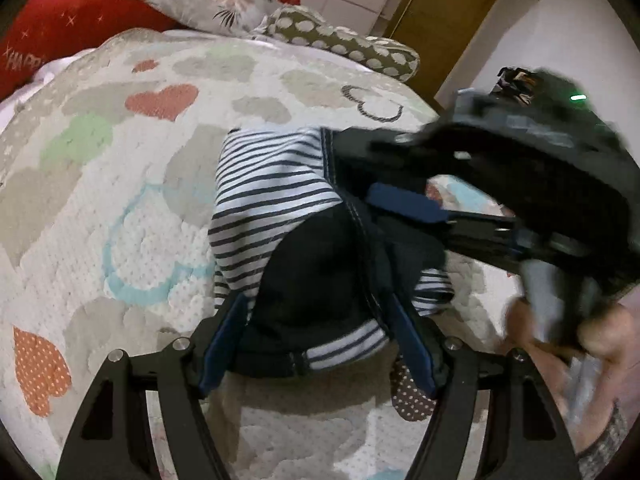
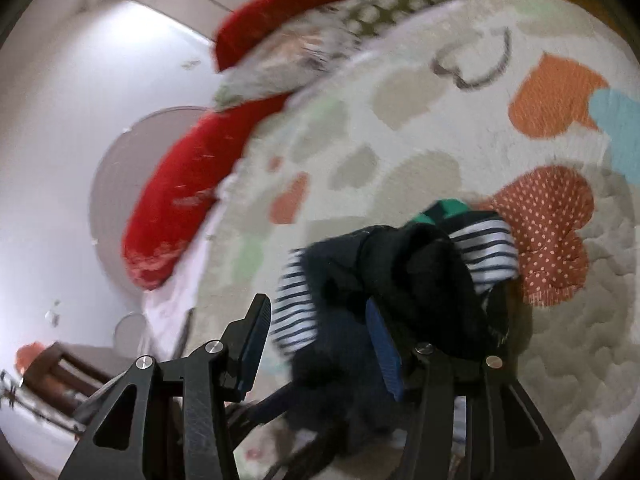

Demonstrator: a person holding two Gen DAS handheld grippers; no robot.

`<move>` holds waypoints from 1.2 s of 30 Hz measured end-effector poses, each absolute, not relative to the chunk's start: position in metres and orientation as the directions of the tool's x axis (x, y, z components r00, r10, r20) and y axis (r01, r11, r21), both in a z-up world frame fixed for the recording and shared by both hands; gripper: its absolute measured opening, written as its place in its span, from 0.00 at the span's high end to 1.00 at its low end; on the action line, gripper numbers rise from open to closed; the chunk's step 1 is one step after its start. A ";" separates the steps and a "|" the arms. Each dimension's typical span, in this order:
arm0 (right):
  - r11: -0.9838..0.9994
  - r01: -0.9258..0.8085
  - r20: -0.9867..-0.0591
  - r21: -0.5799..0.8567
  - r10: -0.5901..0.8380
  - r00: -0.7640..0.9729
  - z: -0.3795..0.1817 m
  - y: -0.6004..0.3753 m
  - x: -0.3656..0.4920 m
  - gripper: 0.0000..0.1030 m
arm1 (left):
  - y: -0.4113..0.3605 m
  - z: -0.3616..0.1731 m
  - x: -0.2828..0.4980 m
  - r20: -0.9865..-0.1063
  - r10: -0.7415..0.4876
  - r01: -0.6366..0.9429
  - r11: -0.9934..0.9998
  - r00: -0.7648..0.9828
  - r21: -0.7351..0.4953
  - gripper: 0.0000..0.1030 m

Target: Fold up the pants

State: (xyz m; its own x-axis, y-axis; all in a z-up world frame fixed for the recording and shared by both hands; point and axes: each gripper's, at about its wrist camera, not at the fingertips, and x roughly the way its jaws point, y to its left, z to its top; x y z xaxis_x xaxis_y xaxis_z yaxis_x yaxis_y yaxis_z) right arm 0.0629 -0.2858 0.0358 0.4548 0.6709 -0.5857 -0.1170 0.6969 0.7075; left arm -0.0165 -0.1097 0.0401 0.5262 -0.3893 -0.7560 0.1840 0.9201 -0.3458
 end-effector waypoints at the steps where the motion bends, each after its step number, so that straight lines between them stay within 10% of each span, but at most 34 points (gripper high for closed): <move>1: 0.694 -0.091 -0.589 0.714 0.666 0.458 0.030 -0.287 0.068 0.47 | -0.107 0.043 -0.018 -0.751 -0.397 0.187 0.917 0.529 -0.353 0.31; 17: 0.673 -0.043 -0.497 0.739 0.586 0.640 0.069 -0.334 -0.027 0.41 | -0.059 0.138 -0.116 -0.590 -0.218 0.059 0.959 0.777 -0.276 0.22; 27: 0.893 -0.141 -0.438 0.428 0.341 0.832 0.154 -0.308 -0.105 0.26 | -0.049 0.194 -0.170 -0.331 -0.054 -0.005 0.984 0.942 -0.176 0.00; 36: 0.916 -0.079 -0.514 0.394 0.291 0.807 0.114 -0.307 -0.100 0.20 | -0.035 0.142 -0.130 -0.578 -0.032 -0.086 0.981 0.815 -0.176 0.00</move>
